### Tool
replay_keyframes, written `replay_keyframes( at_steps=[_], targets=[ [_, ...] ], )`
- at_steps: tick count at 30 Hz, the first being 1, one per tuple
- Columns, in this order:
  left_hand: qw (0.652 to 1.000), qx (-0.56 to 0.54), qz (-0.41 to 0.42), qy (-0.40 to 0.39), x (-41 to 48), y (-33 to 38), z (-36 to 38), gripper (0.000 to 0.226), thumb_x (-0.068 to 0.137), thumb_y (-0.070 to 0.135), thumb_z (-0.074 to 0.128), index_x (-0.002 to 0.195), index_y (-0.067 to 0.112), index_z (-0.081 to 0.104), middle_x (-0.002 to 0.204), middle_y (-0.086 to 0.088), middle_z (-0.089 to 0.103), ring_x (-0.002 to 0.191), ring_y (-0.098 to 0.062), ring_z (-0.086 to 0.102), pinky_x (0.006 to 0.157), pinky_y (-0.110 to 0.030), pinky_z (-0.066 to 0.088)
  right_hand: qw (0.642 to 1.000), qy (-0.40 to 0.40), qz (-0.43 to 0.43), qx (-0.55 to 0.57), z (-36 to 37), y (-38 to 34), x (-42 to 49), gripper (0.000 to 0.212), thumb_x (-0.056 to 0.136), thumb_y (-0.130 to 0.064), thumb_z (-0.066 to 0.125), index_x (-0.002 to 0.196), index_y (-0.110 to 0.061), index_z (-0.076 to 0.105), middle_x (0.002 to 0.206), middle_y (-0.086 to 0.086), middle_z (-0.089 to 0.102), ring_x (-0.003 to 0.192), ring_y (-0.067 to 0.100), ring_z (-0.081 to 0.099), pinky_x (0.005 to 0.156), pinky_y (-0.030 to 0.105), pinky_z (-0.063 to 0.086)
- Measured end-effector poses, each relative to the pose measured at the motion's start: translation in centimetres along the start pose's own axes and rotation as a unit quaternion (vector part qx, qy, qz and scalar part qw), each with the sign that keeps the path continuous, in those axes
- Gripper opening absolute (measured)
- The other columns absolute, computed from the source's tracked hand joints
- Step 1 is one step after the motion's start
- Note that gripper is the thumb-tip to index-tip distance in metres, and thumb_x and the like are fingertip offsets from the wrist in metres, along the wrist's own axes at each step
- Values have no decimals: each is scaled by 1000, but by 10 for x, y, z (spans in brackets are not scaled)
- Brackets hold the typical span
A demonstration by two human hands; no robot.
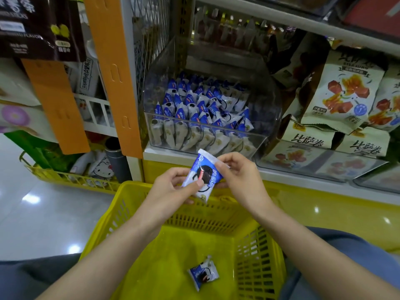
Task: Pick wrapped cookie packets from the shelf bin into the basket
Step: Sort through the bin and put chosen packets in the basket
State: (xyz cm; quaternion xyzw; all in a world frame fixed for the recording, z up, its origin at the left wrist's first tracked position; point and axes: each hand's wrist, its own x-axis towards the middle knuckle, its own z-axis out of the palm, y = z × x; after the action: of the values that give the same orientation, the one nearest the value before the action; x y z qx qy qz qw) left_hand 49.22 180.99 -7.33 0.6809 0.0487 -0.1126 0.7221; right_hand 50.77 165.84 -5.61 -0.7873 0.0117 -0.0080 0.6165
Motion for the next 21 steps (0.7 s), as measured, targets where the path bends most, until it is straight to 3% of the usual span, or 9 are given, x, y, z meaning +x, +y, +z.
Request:
replay_keyframes(
  at_steps=[4,8,12,15,19,21],
  targets=[
    [996,-51,33,68,1,4,-6,20,81,12,67,101,13,61,92,-2,70,70,-3,66,57,-13,50,990,-41,88,102,-1,-7,0,8,92,0,49,94,-7,50,77,7,59,63,6,64,55,19,56],
    [995,5,67,69,2,11,-14,17,83,14,65,100,16,66,95,-4,71,83,-10,66,60,-14,49,977,-186,104,1,-7,-12,-4,34,88,-3,58,119,-6,46,96,10,62,75,17,63,65,21,55],
    [998,-6,63,22,-1,16,-13,17,89,21,57,102,20,67,95,-4,73,86,-12,69,66,-19,54,975,-202,89,-32,-9,-13,-4,23,86,-13,61,108,-8,56,96,11,67,77,11,64,65,23,54],
    [998,-20,52,37,-1,17,-11,22,92,24,52,103,12,67,93,-5,73,85,-15,69,73,-26,55,976,-196,94,-15,-10,-10,-3,10,87,-15,60,96,-17,58,88,3,69,71,7,66,64,21,56],
    [995,11,66,68,0,17,-14,8,87,17,60,84,16,68,71,5,72,67,-3,64,60,-15,51,979,-182,87,-20,-8,-5,-3,10,85,-8,62,87,-17,57,82,2,67,64,6,66,59,19,55],
    [996,19,56,61,1,17,-18,7,85,17,62,80,14,67,71,3,70,65,-2,63,58,-14,49,980,-177,81,-35,-6,-4,-3,11,85,-7,63,84,-17,57,84,7,68,66,10,66,61,21,57]
  ],
)
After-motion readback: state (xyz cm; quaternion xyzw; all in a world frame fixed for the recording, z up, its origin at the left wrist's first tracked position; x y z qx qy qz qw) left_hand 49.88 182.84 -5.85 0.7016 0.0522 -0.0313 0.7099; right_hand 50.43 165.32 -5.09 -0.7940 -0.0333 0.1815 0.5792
